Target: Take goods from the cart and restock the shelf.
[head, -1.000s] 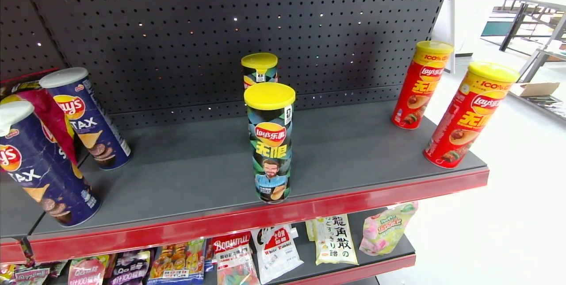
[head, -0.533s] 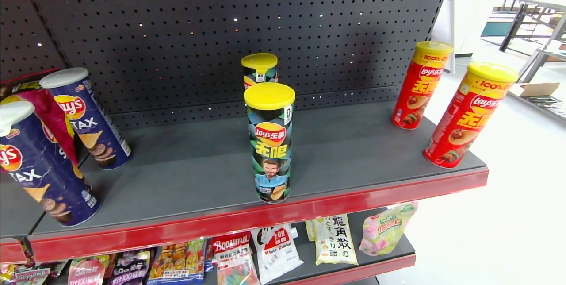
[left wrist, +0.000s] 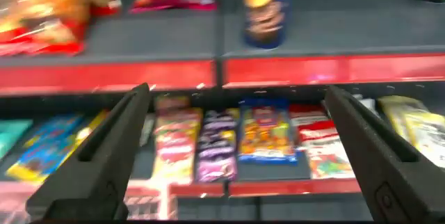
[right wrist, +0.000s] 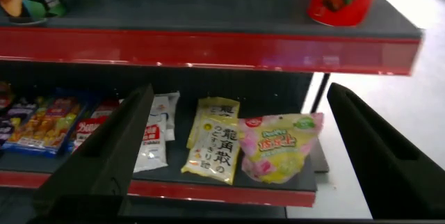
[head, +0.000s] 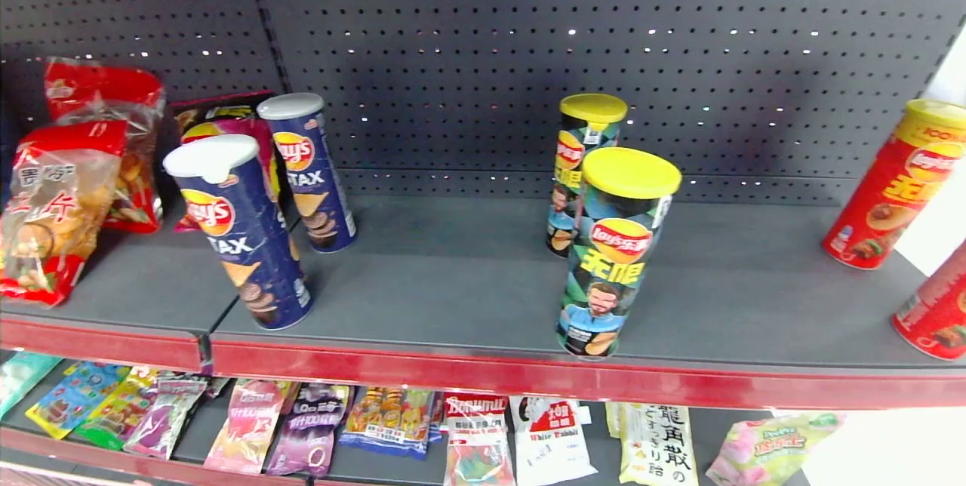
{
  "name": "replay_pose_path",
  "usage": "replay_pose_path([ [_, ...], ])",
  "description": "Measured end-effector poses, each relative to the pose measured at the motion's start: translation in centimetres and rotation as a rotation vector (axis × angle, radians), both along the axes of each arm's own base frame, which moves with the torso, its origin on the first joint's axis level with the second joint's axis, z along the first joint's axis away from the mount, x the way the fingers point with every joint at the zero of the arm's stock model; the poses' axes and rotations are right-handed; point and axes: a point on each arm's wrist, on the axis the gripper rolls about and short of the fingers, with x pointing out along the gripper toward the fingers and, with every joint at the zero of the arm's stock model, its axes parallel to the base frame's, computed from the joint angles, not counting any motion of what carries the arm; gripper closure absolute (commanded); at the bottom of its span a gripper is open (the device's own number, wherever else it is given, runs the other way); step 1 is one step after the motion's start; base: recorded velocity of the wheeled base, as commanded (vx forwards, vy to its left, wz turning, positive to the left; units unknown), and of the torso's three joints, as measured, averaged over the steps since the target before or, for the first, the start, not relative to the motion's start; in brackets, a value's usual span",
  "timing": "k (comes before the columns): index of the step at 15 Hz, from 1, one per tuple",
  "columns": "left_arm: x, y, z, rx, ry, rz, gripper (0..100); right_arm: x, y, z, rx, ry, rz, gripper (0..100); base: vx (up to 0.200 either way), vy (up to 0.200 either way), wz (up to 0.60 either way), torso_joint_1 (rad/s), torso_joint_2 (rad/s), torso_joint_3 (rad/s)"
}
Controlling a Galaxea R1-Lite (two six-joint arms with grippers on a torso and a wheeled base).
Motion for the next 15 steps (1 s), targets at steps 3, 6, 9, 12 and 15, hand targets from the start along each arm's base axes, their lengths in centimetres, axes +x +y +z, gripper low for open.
replay_pose_path([
  [3, -0.2, 0.0, -0.6, 0.001, -0.007, -0.002, 0, 0.0, 0.0, 0.0, -0.009, 0.0, 0.002, 0, 0.0, 0.0, 0.0, 0.0, 0.0, 0.0],
  [6, -0.3, 0.1, -1.3, 0.002, -0.01, 0.0, 0, -0.1, 0.1, 0.7, -0.005, -0.019, 0.052, 0, 0.0, 0.0, 0.0, 0.0, 0.0, 0.0],
  [9, 0.0, 0.0, -2.3, 0.011, 0.014, 0.0, 0, -0.1, 0.1, 5.1, 0.035, -0.037, 0.143, 0, 0.0, 0.0, 0.0, 0.0, 0.0, 0.0],
  [12, 0.5, -0.1, -3.6, 0.018, 0.029, -0.005, 0, 2.5, 0.4, 9.0, -0.052, 0.06, 0.307, 0, 0.0, 0.0, 0.0, 0.0, 0.0, 0.0],
  [15, 1.3, -0.3, -4.6, -0.006, -0.047, -0.009, 0, 6.6, 1.3, 10.5, -0.147, 0.209, 0.413, 0, 0.0, 0.0, 0.0, 0.0, 0.0, 0.0],
])
